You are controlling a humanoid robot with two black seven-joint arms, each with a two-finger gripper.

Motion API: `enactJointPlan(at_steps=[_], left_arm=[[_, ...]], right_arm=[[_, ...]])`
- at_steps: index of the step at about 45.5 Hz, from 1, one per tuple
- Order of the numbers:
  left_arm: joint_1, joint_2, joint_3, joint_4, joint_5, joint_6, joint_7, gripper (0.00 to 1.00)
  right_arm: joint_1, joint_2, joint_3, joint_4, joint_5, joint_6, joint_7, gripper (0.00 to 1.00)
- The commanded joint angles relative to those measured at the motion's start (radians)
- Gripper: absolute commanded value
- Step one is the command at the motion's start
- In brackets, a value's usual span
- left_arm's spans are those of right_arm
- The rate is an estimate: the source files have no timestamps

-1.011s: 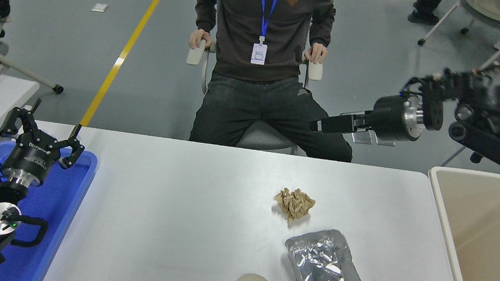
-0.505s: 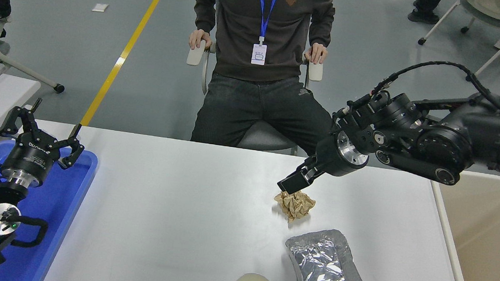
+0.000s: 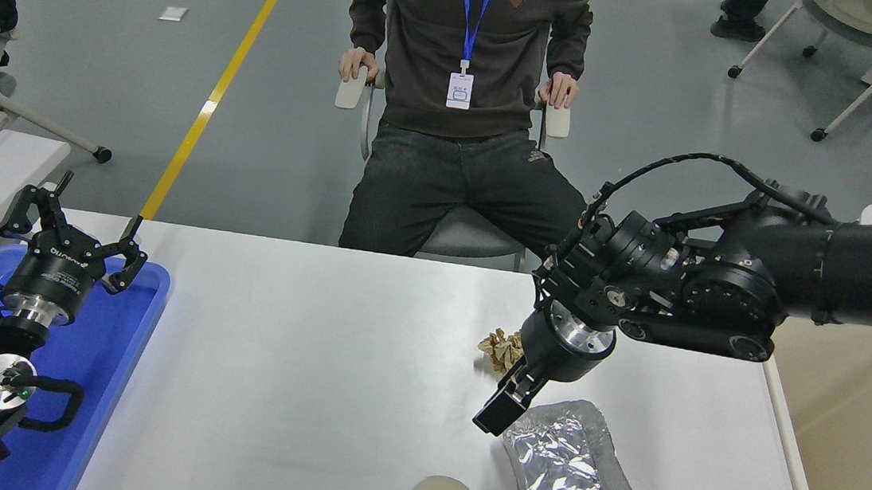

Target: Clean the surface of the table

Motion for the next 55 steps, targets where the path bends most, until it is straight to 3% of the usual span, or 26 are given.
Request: enactJointPlan(at_steps=[1,21,43,50,55], left_arm=[[0.000,0.000,0.000,-0.001,0.000,0.000,0.000,1.00],[0.000,0.000,0.000,-0.001,0.000,0.000,0.000,1.00],[0.000,0.000,0.000,-0.001,0.000,0.000,0.000,1.00],[0.000,0.000,0.000,0.001,0.000,0.000,-0.001,1.00],[0.000,0.000,0.000,0.001,0.000,0.000,0.000,1.00]], right_arm=[[-0.047,0.091,0.017,-0.003,0.002,0.005,-0.002,0.99],[-0.140,0.100,0.017,-0.126,-0.009,-0.004,-0.002,0.98],[-0.200,0.100,0.015,-0.137,-0.017,-0.013,-0.002,0.97],[-0.211,0.100,0.014,-0.151,-0.049,-0.013,-0.002,0.84],[-0.231,0.100,0.014,-0.158,-0.078,-0.013,-0.002,0.83]])
